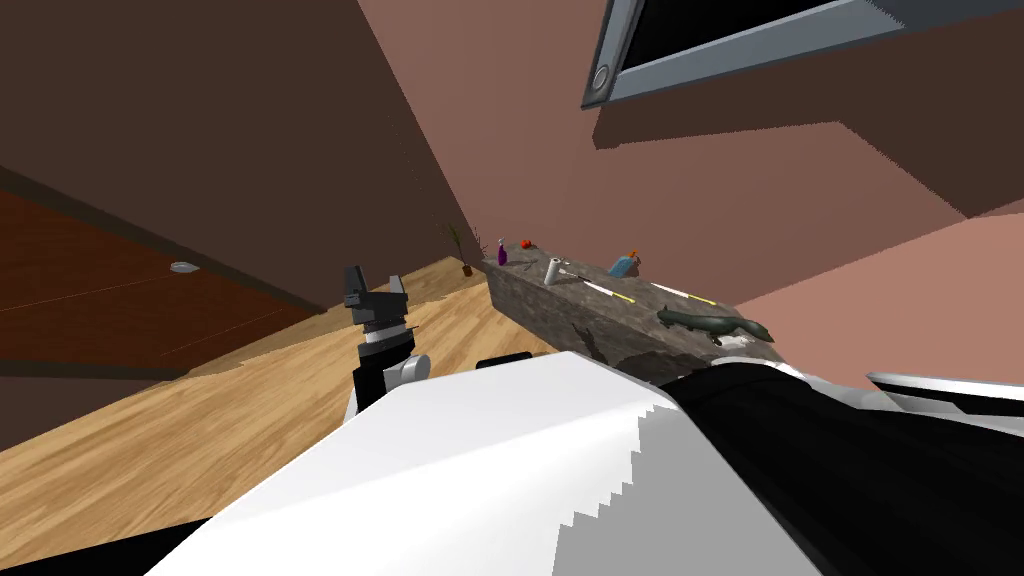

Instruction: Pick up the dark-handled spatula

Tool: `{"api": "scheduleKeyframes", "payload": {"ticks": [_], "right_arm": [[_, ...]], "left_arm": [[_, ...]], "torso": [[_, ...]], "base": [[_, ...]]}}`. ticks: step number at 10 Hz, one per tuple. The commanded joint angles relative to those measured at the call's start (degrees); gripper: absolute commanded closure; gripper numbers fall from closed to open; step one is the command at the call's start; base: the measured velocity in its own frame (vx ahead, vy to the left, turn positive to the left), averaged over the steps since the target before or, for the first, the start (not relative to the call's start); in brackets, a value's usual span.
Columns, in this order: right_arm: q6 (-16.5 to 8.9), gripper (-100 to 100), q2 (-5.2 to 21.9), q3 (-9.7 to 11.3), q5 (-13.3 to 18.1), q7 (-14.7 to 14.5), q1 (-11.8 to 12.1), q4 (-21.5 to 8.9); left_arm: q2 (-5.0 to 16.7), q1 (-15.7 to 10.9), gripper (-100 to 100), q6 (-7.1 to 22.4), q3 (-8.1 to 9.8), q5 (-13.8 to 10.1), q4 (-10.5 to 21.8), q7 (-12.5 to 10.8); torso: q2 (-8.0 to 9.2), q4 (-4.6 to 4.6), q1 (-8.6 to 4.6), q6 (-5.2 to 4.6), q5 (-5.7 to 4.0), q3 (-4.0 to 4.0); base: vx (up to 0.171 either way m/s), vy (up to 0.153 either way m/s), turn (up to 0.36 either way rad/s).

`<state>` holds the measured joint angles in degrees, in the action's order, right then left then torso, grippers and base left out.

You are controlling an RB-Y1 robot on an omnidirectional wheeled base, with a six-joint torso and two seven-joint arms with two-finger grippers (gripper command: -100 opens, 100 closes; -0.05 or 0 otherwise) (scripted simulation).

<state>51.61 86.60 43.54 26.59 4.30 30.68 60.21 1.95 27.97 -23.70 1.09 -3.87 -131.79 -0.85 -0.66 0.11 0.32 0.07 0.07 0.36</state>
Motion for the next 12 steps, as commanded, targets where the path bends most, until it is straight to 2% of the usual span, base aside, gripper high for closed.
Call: {"api": "scheduleKeyframes", "payload": {"ticks": [1, 3, 4, 6, 7, 10, 12], "right_arm": [[-0.67, -100, 2.86, 1.64, 0.08, -0.78, -0.20, -1.60], [-0.67, -100, 3.85, 1.64, 0.08, -0.78, -0.20, -1.60], [-0.84, -100, 5.81, 2.70, 0.22, -1.21, -0.86, -3.01], [-1.54, -100, 8.58, 4.59, 0.29, -2.17, -2.31, -5.33], [-1.54, -100, 8.58, 4.59, 0.29, -2.17, -2.31, -5.33], [-3.19, -100, 10.04, 6.74, -0.03, -3.67, -4.63, -7.50], [-3.77, -100, 9.99, 7.29, -0.19, -4.12, -5.33, -7.92]], "left_arm": [[0.00, 0.00, 0, 0.00, 0.00, 0.00, 0.00, 0.00], [0.00, 0.02, 0, 0.00, 0.01, 0.00, -0.01, 0.00], [0.00, 0.01, 0, 0.00, 0.01, 0.00, -0.01, 0.00], [0.00, 0.01, 0, 0.00, 0.01, 0.00, 0.00, 0.00], [0.01, 0.02, 0, 0.00, 0.01, 0.00, -0.01, 0.00], [0.02, 0.02, 0, 0.00, 0.02, 0.00, 0.00, 0.00], [0.02, 0.03, 0, -0.01, 0.03, 0.00, -0.01, 0.00]], "torso": [[0.00, 0.00, 0.00, 0.00, 0.00, 0.00], [-0.23, 0.07, 0.03, -0.06, 0.00, 0.15], [0.20, -0.02, -0.07, -0.17, -0.03, -0.09], [-0.16, 0.03, -0.07, -0.04, -0.02, 0.09], [-0.52, 0.12, -0.24, -0.02, -0.04, 0.31], [-0.41, 0.10, -0.53, -0.07, -0.13, 0.25], [-0.30, 0.09, -0.64, -0.16, -0.19, 0.20]], "base": [[0.262, 0.095, 0.421], [0.153, 0.045, 0.170], [0.115, 0.036, 0.320], [0.291, 0.004, 0.455], [0.283, -0.058, 0.338], [0.267, -0.135, 0.421], [0.199, -0.171, 0.220]]}}
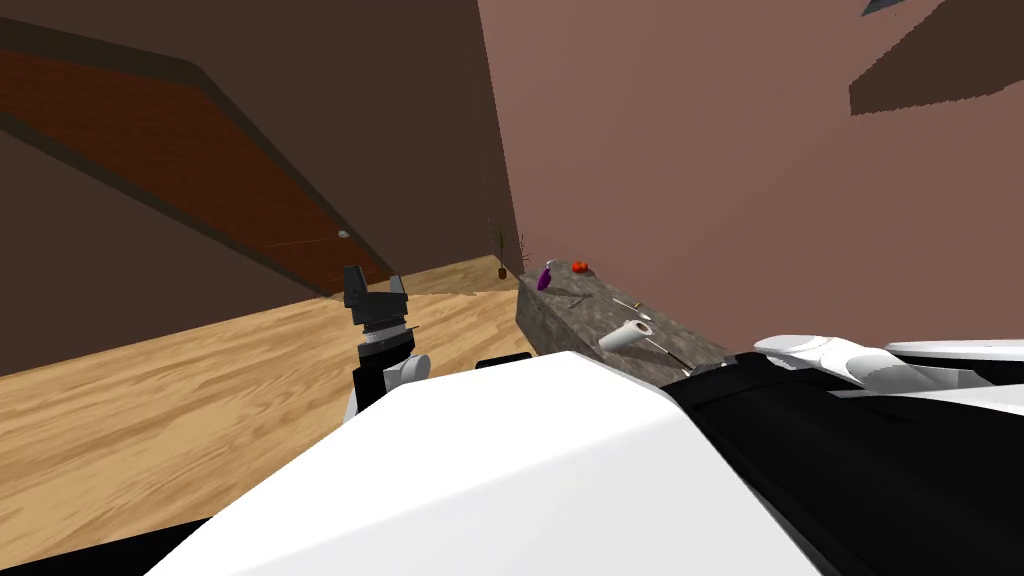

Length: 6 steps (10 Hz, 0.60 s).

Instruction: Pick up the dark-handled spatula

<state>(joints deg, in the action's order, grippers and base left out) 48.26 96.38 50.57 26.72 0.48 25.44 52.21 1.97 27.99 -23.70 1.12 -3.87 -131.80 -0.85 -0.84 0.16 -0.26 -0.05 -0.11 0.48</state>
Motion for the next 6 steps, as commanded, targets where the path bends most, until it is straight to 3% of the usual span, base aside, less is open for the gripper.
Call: {"api": "scheduleKeyframes", "payload": {"ticks": [1, 3, 4, 5, 6], "right_arm": [[-0.97, -100, -0.03, 0.76, -0.48, -0.72, -0.69, -0.24], [-1.81, -100, -0.93, 1.56, -0.74, -1.35, -1.49, -0.52], [-1.54, -100, -0.57, 1.29, -0.69, -1.10, -1.21, -0.33], [-1.70, 0, -0.57, 1.31, -0.74, -1.19, -1.24, -0.30], [-2.62, -100, -2.40, 1.24, -0.39, -1.50, -1.13, -0.91]], "left_arm": [[0.00, 0.00, 0, 0.00, 0.00, 0.00, 0.00, 0.00], [0.00, 0.00, 0, 0.00, 0.00, 0.00, 0.00, 0.00], [0.00, 0.00, 0, 0.00, 0.00, 0.00, 0.00, 0.00], [-0.01, 0.00, 0, 0.00, 0.00, 0.00, 0.00, 0.00], [-0.02, -0.01, 0, 0.00, -0.01, 0.00, 0.00, 0.00]], "torso": [[0.00, 0.00, 0.00, 0.00, 0.00, 0.00], [0.08, -0.01, -0.06, -0.02, -0.01, -0.04], [0.16, -0.04, -0.04, -0.05, -0.01, -0.09], [0.42, -0.09, 0.34, -0.12, 0.05, -0.23], [0.64, -0.15, 0.63, -0.13, 0.14, -0.37]], "base": [[0.198, -0.178, 0.375], [0.152, -0.199, 0.259], [0.064, -0.091, 0.054], [0.013, -0.019, 0.000], [0.009, -0.029, 0.038]]}}
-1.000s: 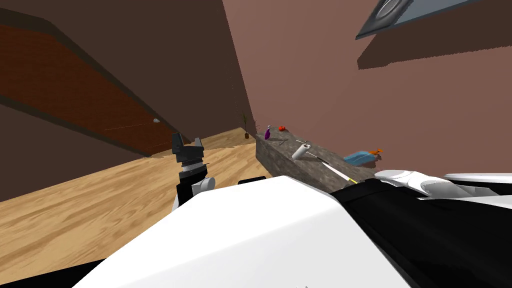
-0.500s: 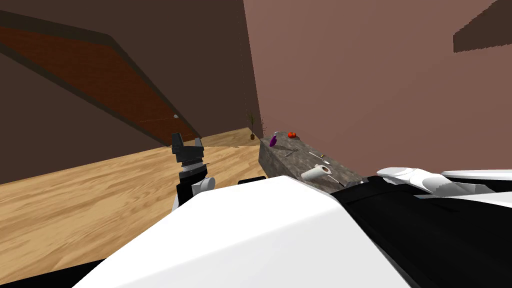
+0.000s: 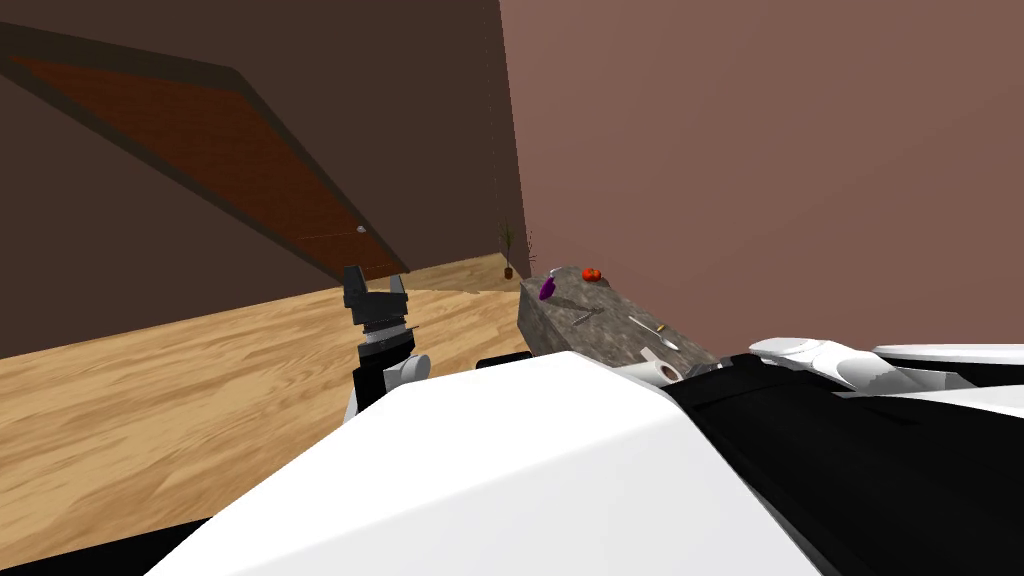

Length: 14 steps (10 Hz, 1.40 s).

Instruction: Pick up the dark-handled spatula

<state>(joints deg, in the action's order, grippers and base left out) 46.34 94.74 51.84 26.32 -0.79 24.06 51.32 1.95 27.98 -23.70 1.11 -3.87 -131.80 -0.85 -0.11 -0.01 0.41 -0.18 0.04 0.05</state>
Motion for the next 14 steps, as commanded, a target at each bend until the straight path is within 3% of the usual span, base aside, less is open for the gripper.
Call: {"api": "scheduleKeyframes", "payload": {"ticks": [1, 3, 4, 5, 9, 10, 11, 13, 14], "right_arm": [[-1.16, -100, -1.68, -0.08, 0.18, -0.39, 0.30, -0.31], [-2.10, -100, -3.52, -0.15, 0.53, -0.72, 0.42, -0.92], [-2.05, -100, -2.44, -0.21, 0.02, -0.64, 0.87, 0.09], [-2.30, 100, -2.50, -0.21, 0.02, -0.63, 0.91, 0.18], [-2.23, 100, -2.49, -0.20, 0.03, -0.66, 0.90, 0.19], [-2.23, 0, -2.49, -0.20, 0.03, -0.66, 0.90, 0.19], [-0.70, 100, -0.76, -0.04, 0.01, -0.23, 0.25, -0.01], [-0.96, 100, -0.32, -0.15, -0.44, -0.46, 0.74, 0.52], [-0.84, 0, -0.15, -0.15, -0.48, -0.41, 0.76, 0.57]], "left_arm": [[0.00, 0.00, 0, 0.00, 0.00, 0.00, 0.00, 0.00], [0.00, 0.00, 0, 0.00, 0.00, 0.00, 0.00, 0.00], [0.00, 0.00, 0, 0.00, 0.00, 0.00, 0.00, 0.00], [0.00, 0.00, 0, 0.00, 0.00, 0.00, 0.00, 0.00], [0.00, 0.00, 0, 0.00, 0.00, 0.00, 0.00, 0.00], [0.00, 0.00, 0, 0.00, 0.00, 0.00, 0.00, 0.00], [0.00, 0.00, 0, 0.00, 0.00, 0.00, 0.00, 0.00], [-0.01, 0.00, 0, 0.00, 0.00, 0.00, 0.00, 0.00], [-0.01, 0.00, 0, 0.00, -0.01, 0.00, 0.00, 0.00]], "torso": [[0.00, 0.00, 0.00, 0.00, 0.00, 0.00], [0.09, -0.02, 0.01, -0.01, 0.01, -0.05], [0.10, -0.03, 0.02, -0.01, 0.01, -0.06], [0.09, -0.02, 0.08, -0.01, 0.03, -0.06], [0.08, -0.02, 0.08, -0.02, 0.02, -0.05], [0.08, -0.02, 0.08, -0.02, 0.02, -0.05], [0.08, -0.02, 0.07, -0.02, 0.02, -0.05], [0.08, -0.02, 0.29, -0.03, 0.11, -0.05], [0.08, -0.02, 0.21, -0.02, 0.05, -0.05]], "base": [[0.003, -0.034, 0.053], [-0.003, -0.032, 0.030], [-0.001, -0.014, 0.004], [0.000, 0.000, 0.000], [0.000, 0.000, 0.000], [0.000, 0.000, 0.000], [0.003, 0.029, -0.063], [0.001, 0.032, -0.038], [0.000, 0.000, 0.000]]}}
